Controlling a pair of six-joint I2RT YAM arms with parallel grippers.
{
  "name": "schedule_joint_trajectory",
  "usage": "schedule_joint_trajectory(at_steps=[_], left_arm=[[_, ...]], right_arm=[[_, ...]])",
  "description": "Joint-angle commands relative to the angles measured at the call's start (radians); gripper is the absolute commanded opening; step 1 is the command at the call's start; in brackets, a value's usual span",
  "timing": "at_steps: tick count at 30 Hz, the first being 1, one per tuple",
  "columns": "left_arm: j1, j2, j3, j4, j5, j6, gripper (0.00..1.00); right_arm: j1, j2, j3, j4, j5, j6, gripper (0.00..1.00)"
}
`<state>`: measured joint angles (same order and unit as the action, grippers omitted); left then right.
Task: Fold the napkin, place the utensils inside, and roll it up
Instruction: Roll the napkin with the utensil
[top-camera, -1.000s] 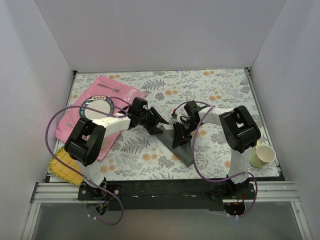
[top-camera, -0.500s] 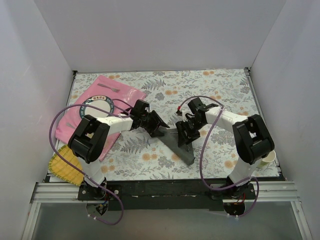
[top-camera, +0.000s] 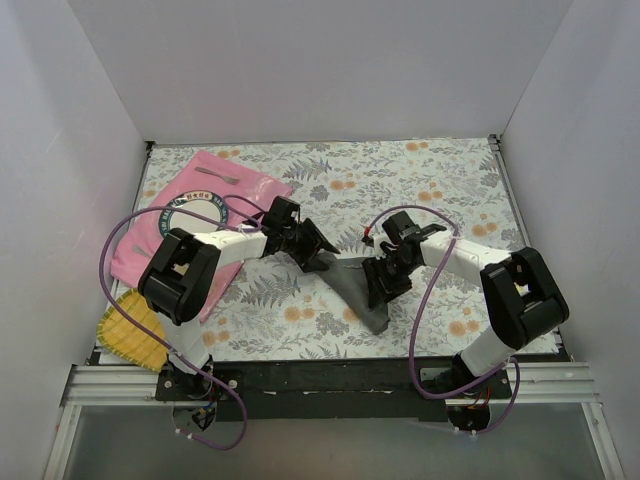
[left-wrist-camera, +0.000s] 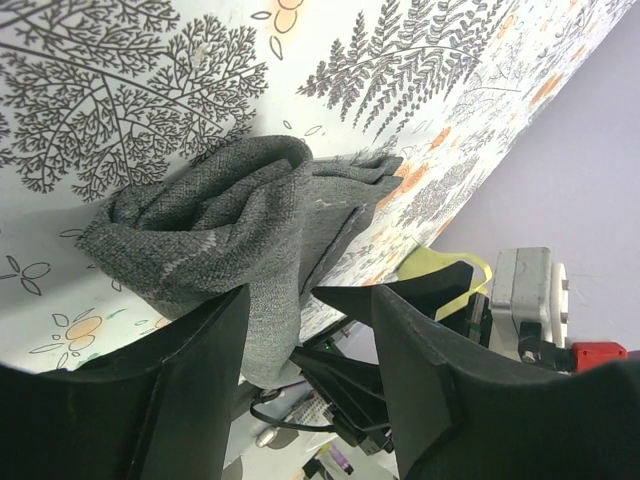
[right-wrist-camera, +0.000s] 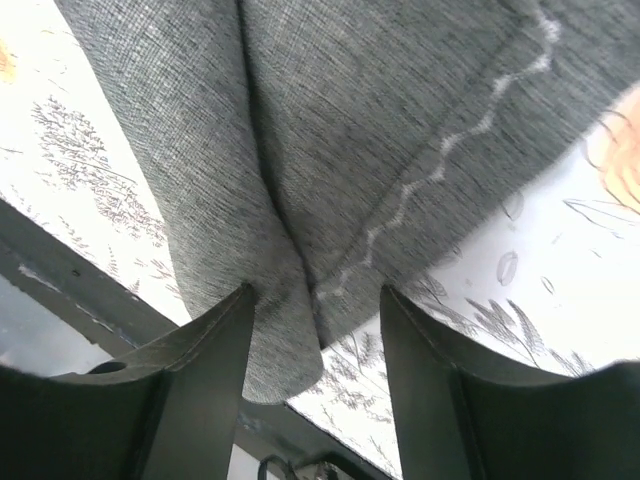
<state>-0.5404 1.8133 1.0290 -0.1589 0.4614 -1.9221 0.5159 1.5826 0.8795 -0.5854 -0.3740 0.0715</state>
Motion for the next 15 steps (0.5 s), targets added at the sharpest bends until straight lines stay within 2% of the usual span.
schedule_joint_trajectory(at_steps=[1, 4, 7, 12, 15], left_arm=[[0.005, 0.011, 0.042, -0.021, 0.002, 0.012, 0.51], [0.005, 0.02, 0.051, -0.024, 0.003, 0.012, 0.51], [0.007, 0.027, 0.059, -0.025, 0.006, 0.009, 0.51], [0.007, 0.038, 0.065, -0.025, 0.01, 0.009, 0.51], [0.005, 0.04, 0.071, -0.034, 0.008, 0.014, 0.51]], right_arm=[[0.025, -0.042, 0.09, -0.123, 0.063, -0.018, 0.63], [0.059, -0.087, 0.119, -0.143, -0.015, 0.025, 0.66], [0.098, -0.131, 0.069, -0.12, -0.039, 0.06, 0.69], [0.116, -0.154, -0.057, -0.068, 0.032, 0.086, 0.7], [0.116, -0.138, -0.109, -0.047, 0.124, 0.08, 0.67]])
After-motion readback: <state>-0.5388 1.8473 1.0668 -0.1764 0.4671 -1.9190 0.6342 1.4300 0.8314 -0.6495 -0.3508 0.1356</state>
